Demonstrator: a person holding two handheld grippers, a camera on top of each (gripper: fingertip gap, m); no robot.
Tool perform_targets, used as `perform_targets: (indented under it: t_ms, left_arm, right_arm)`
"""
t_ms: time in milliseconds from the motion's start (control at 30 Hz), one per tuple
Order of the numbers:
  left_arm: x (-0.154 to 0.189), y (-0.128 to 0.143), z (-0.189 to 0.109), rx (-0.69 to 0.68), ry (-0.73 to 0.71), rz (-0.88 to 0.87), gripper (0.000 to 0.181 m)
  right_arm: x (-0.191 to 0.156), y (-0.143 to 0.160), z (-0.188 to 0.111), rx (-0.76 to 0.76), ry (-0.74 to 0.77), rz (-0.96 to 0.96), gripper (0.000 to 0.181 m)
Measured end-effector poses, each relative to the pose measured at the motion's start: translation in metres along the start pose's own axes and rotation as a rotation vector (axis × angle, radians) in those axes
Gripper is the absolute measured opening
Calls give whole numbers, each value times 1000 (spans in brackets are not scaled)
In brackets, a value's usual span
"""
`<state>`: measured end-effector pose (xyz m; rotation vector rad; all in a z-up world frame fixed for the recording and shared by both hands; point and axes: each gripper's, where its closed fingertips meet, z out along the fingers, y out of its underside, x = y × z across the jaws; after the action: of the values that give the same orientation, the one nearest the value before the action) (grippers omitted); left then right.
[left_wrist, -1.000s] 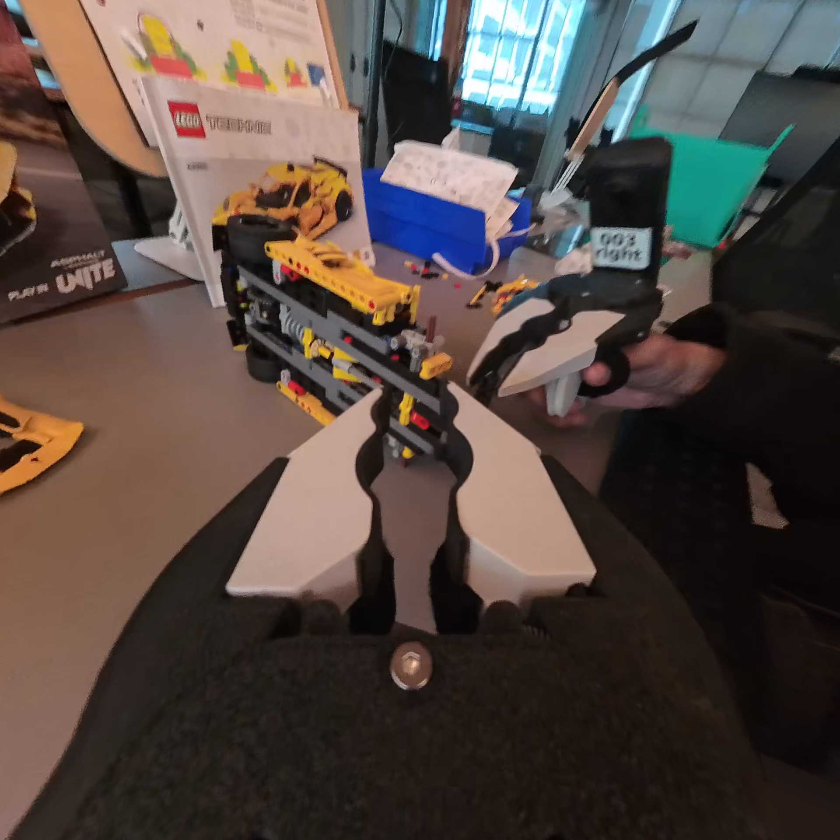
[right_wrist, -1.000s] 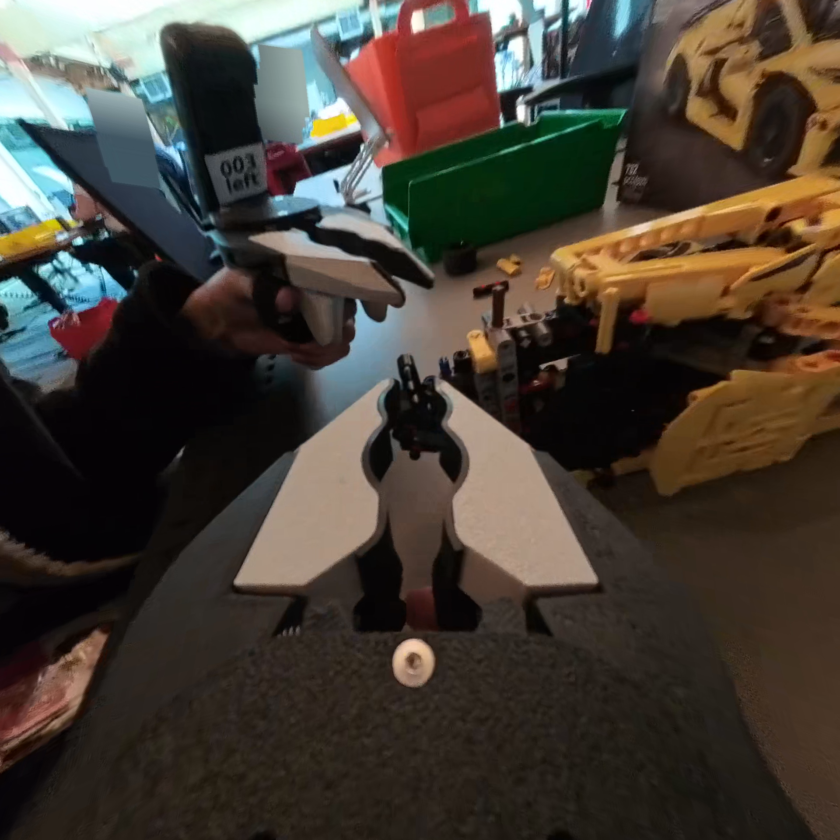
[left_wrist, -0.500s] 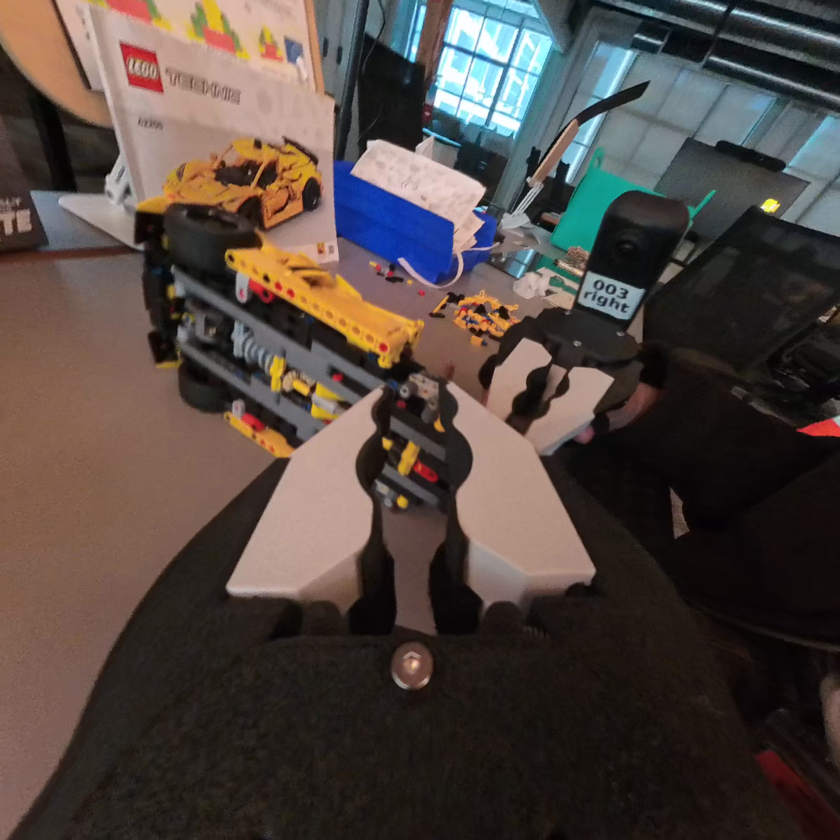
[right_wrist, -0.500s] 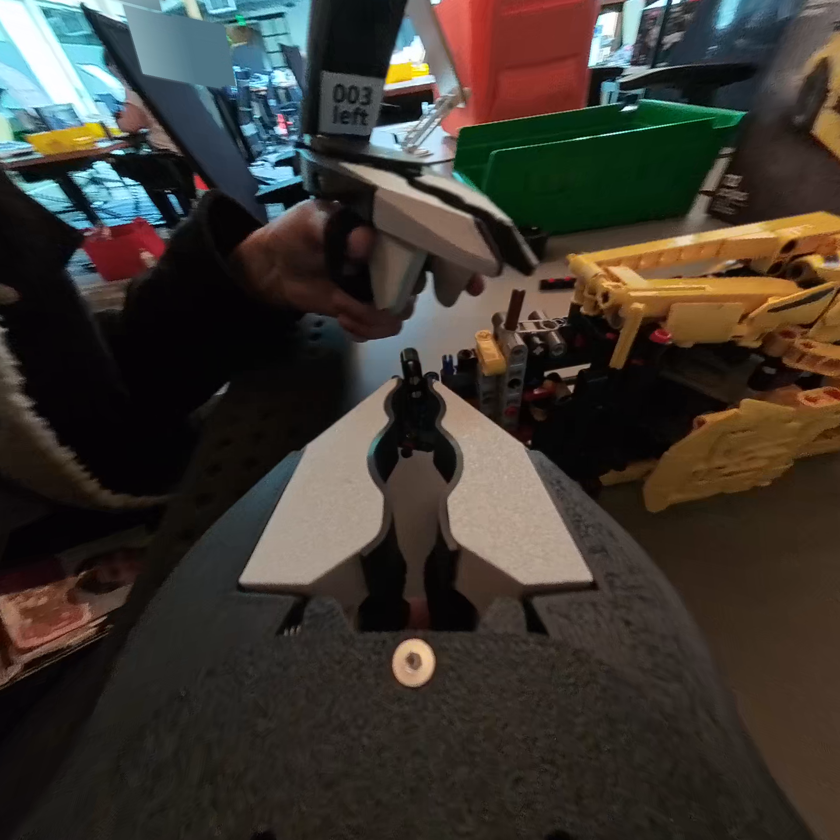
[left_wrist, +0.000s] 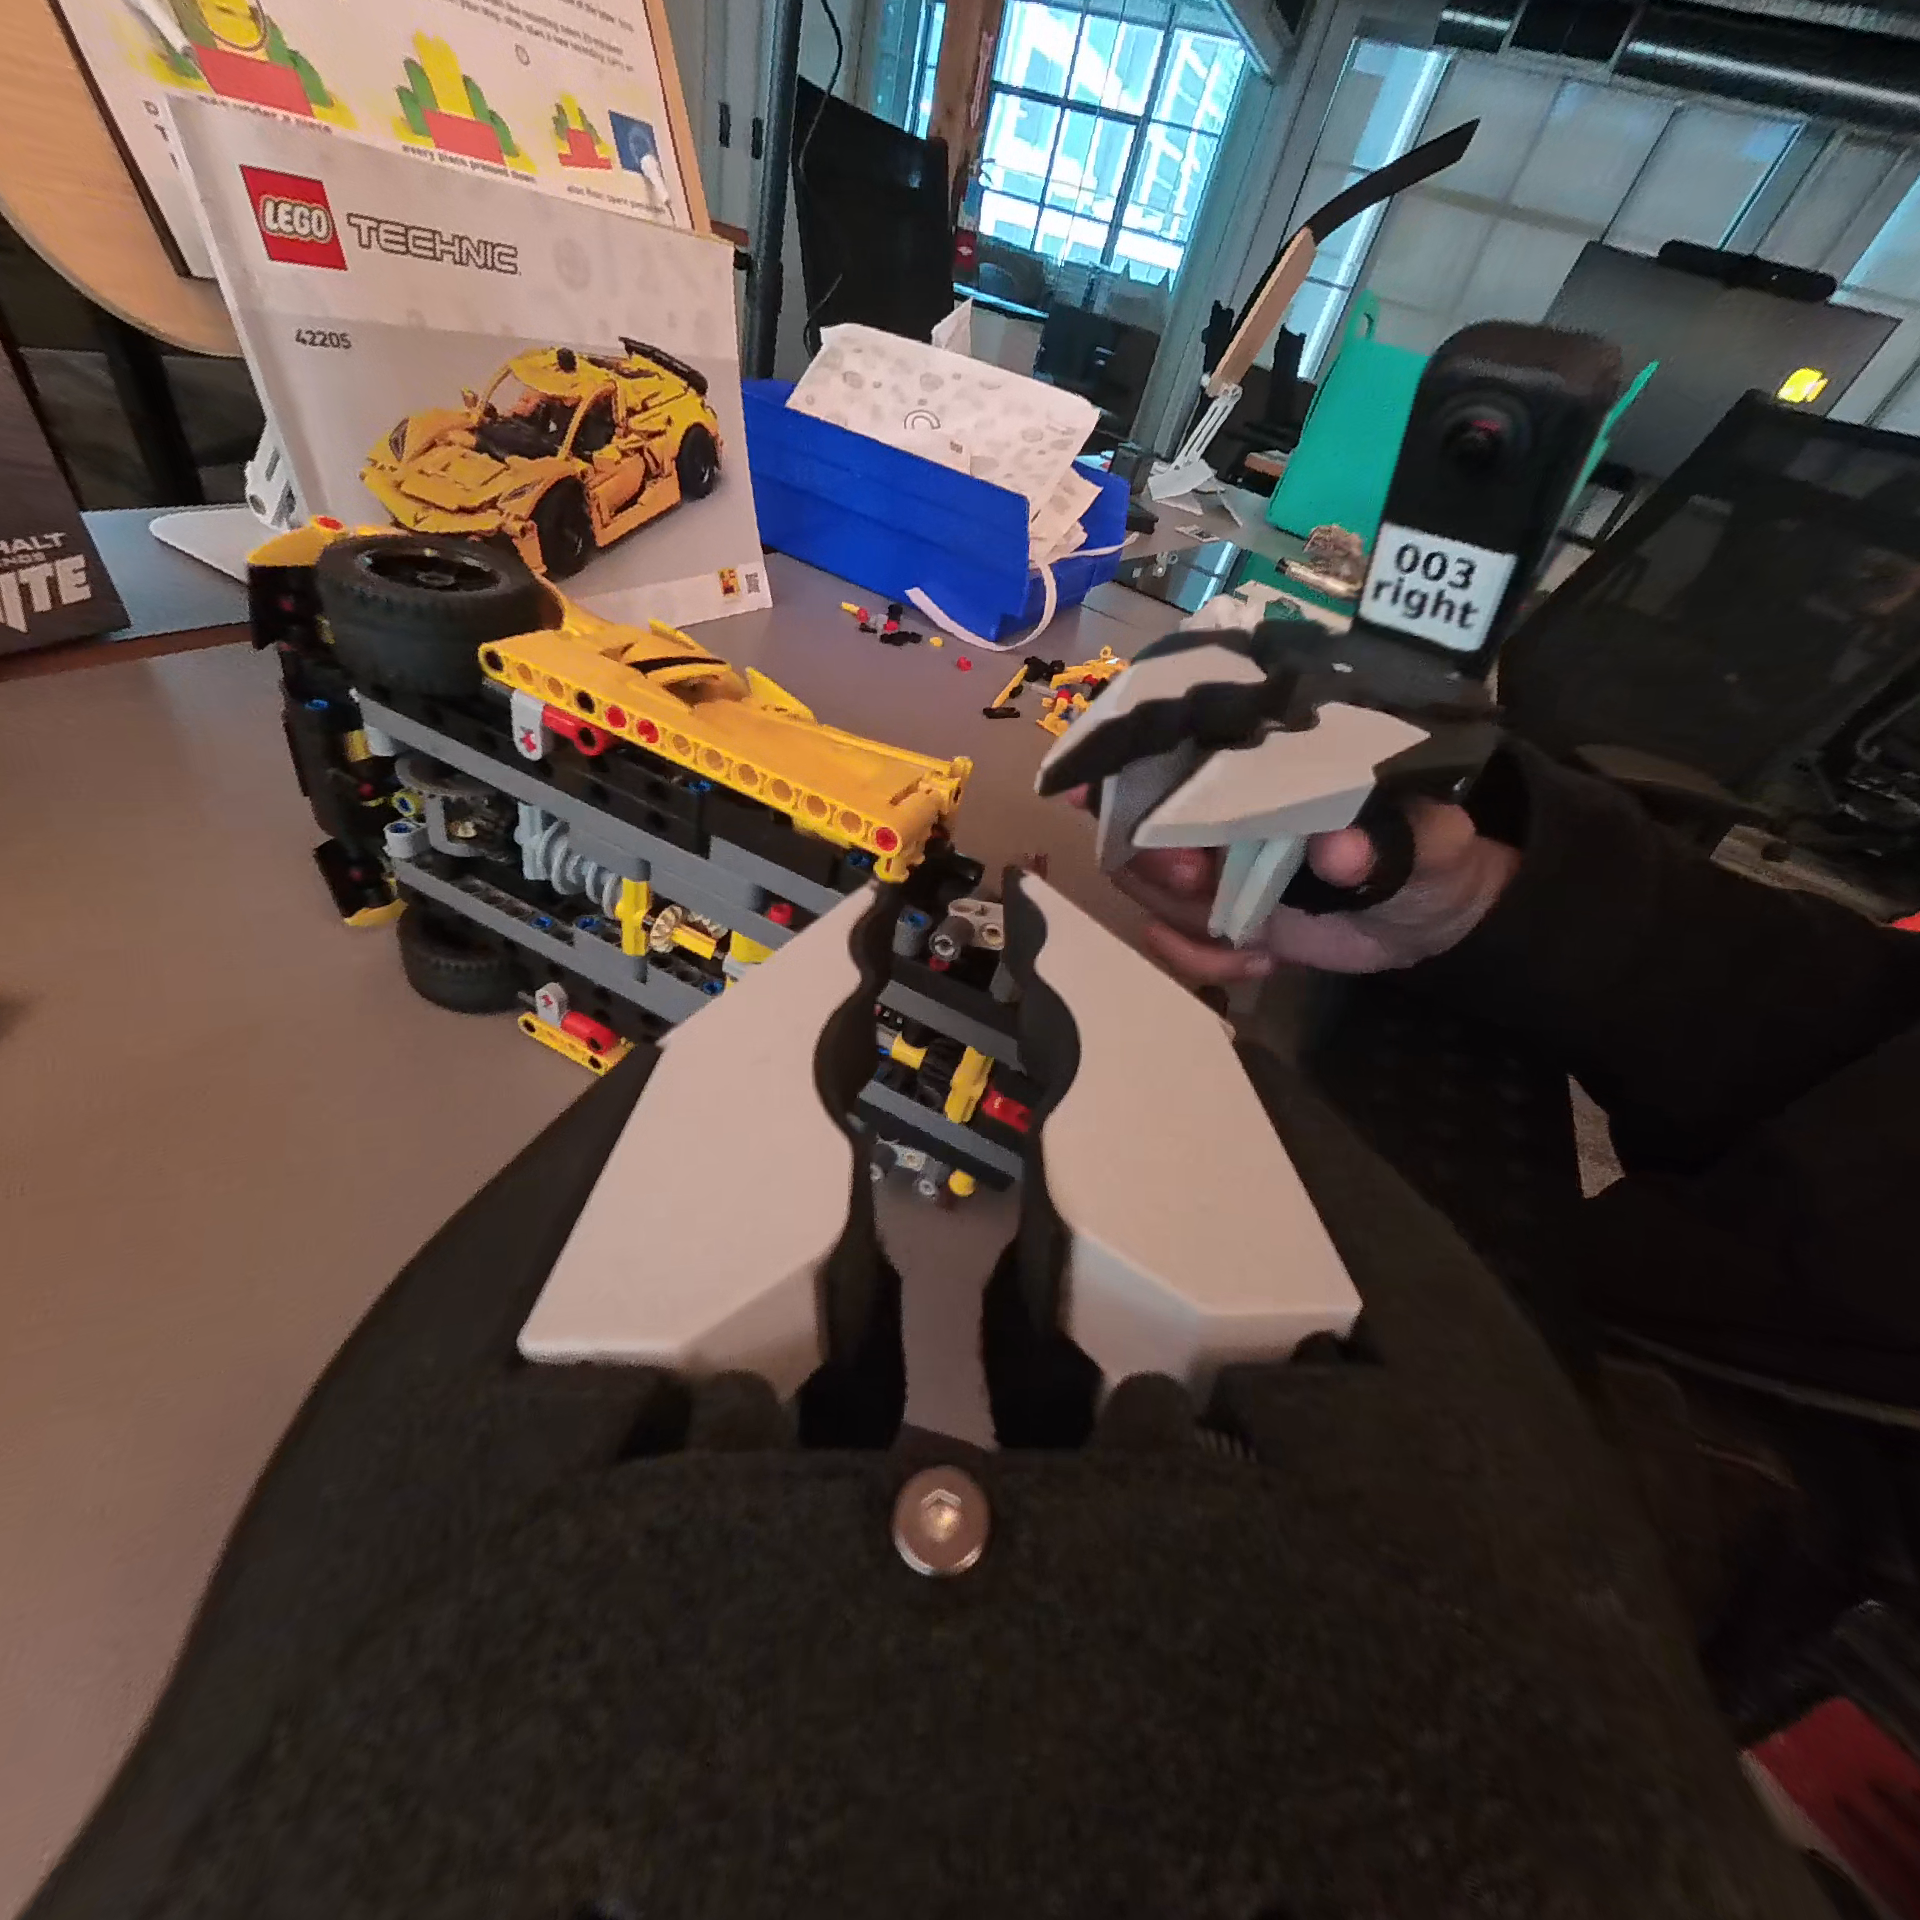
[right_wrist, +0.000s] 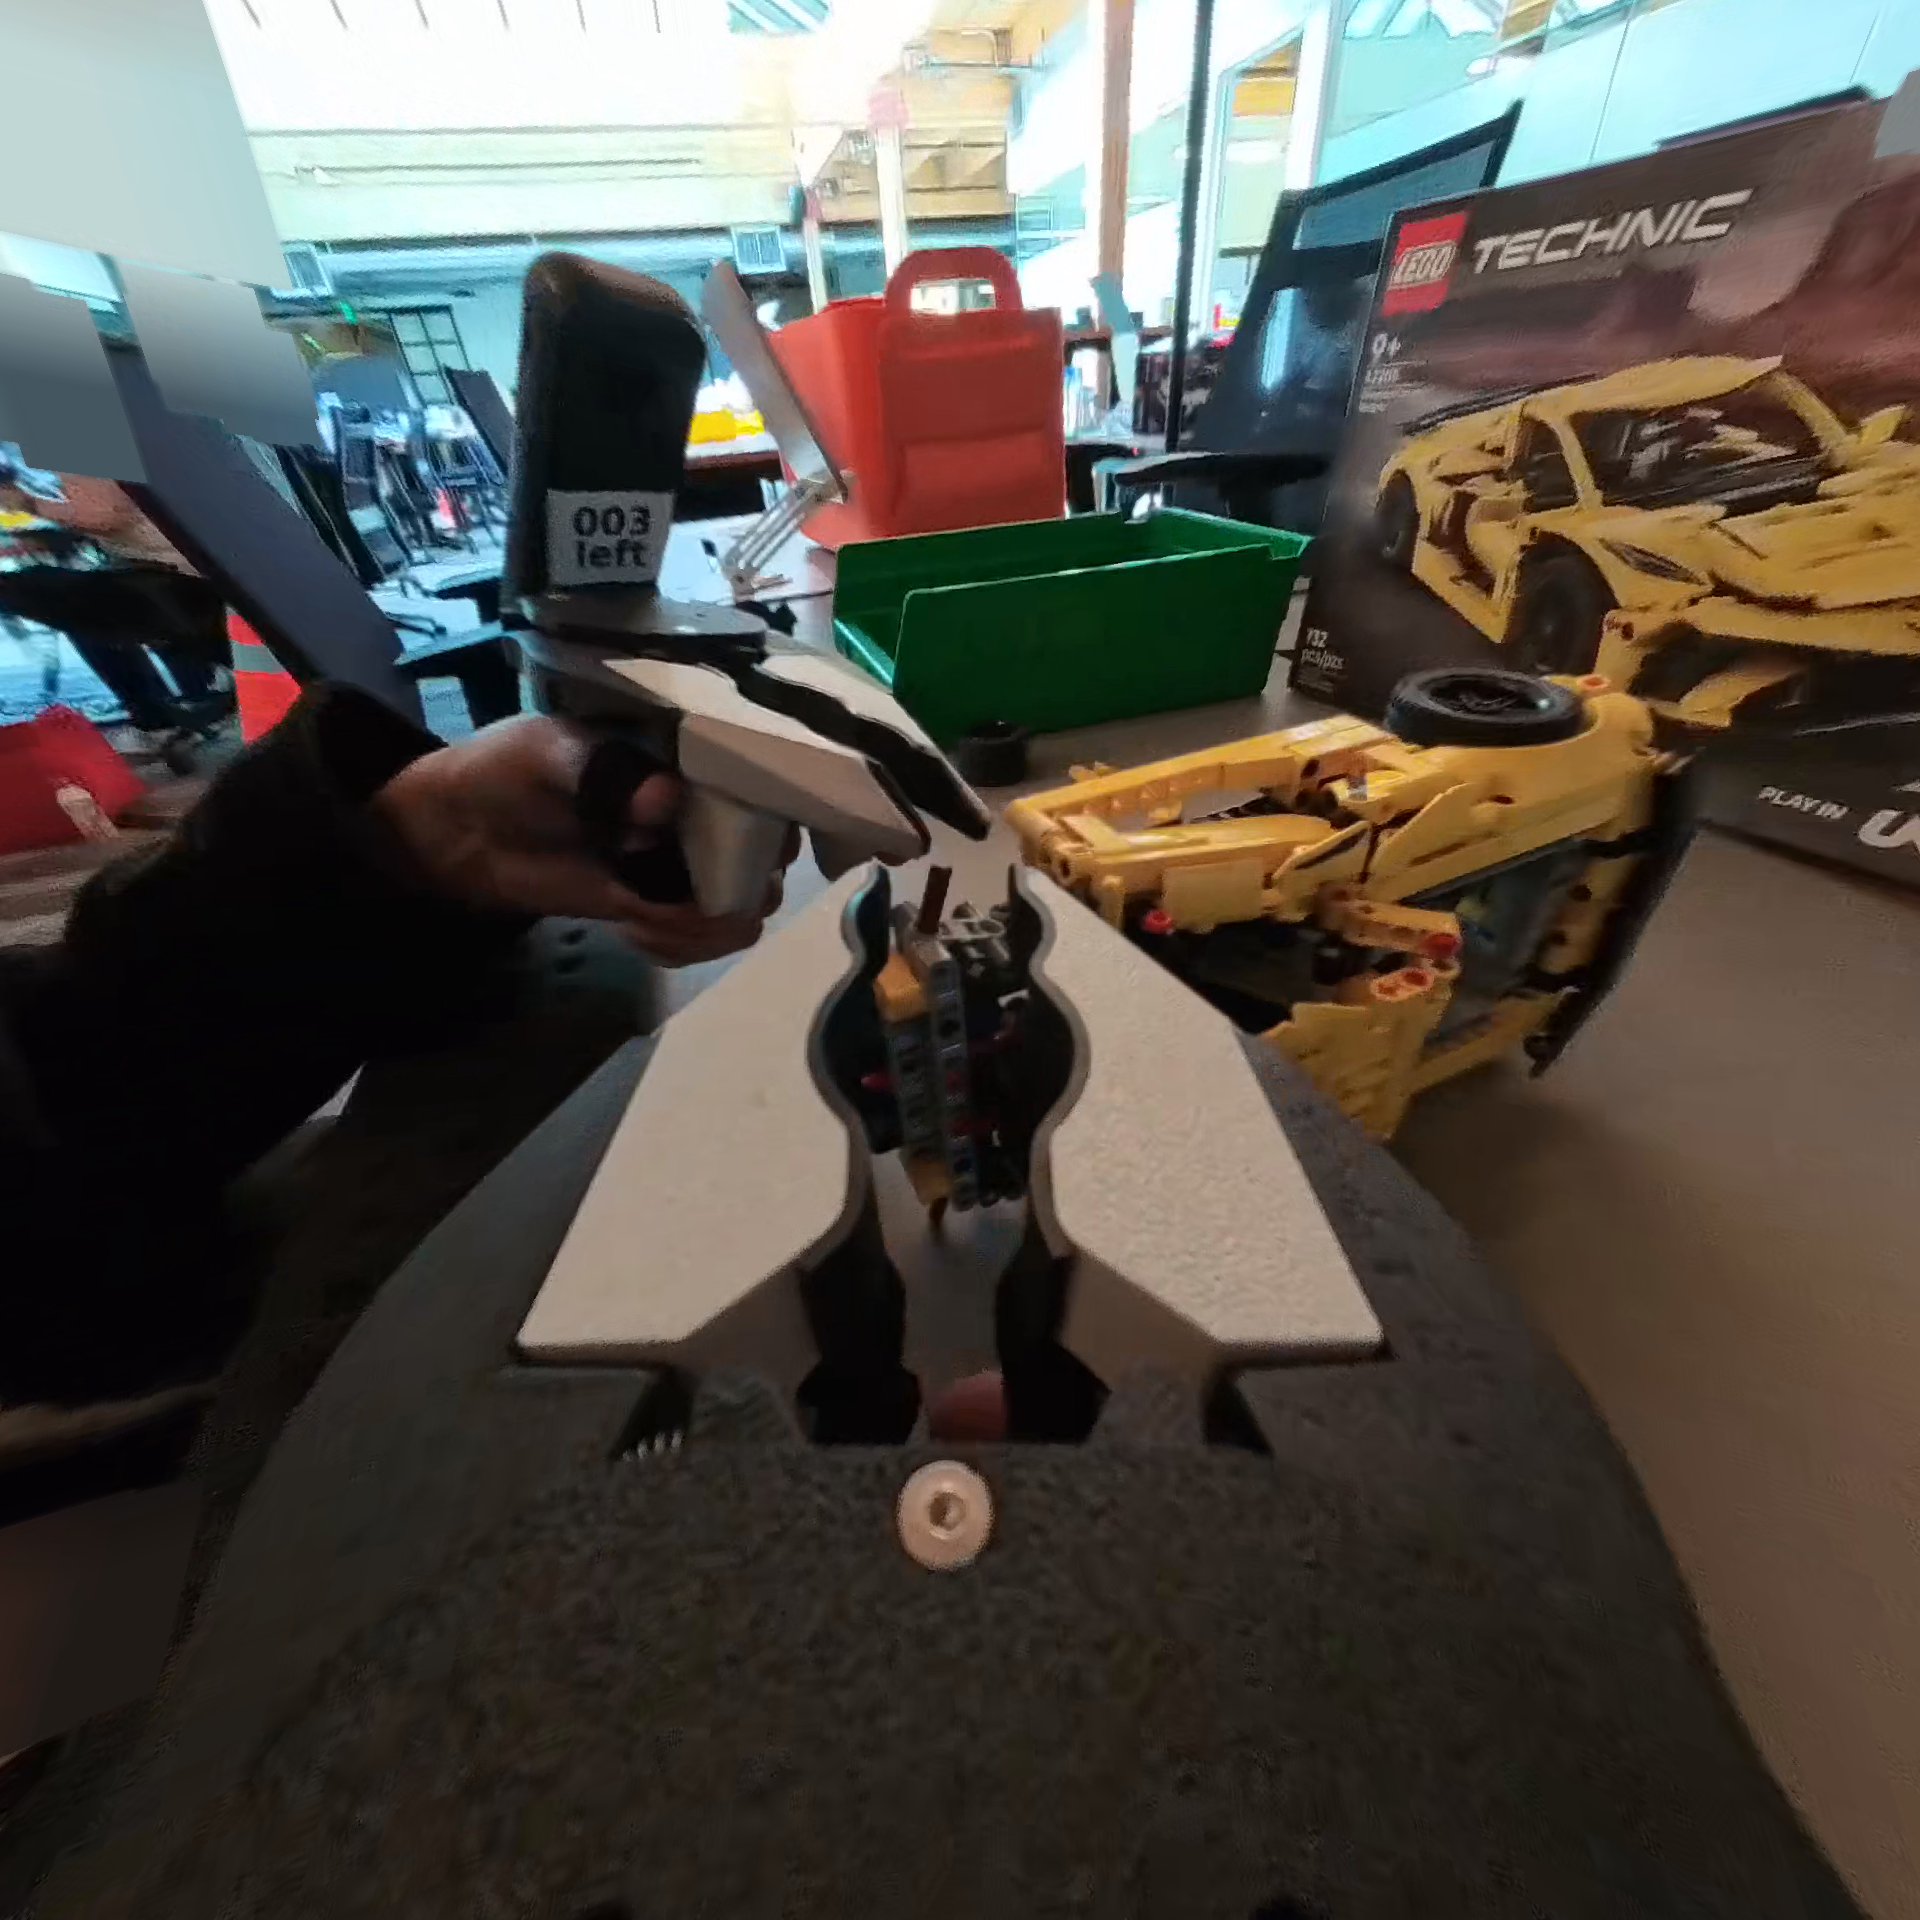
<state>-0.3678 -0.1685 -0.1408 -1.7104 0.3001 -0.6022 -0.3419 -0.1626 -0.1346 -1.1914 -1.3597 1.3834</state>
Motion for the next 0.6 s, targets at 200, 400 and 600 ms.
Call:
perform_targets:
  t_ms: [200,400,600]
  left_arm:
    - [-1,6,2,-29,-12,17,19]
    - [2,10,5,-54,-12,47,18]
    - [-3,12,4,-64,-33,45,18]
  right_arm:
    - [-2,12,19,-91,11,2,8]
    - [-8,10,18,-93,-12,-23,3]
    - [-10,13,15,-91,-12,-64,3]
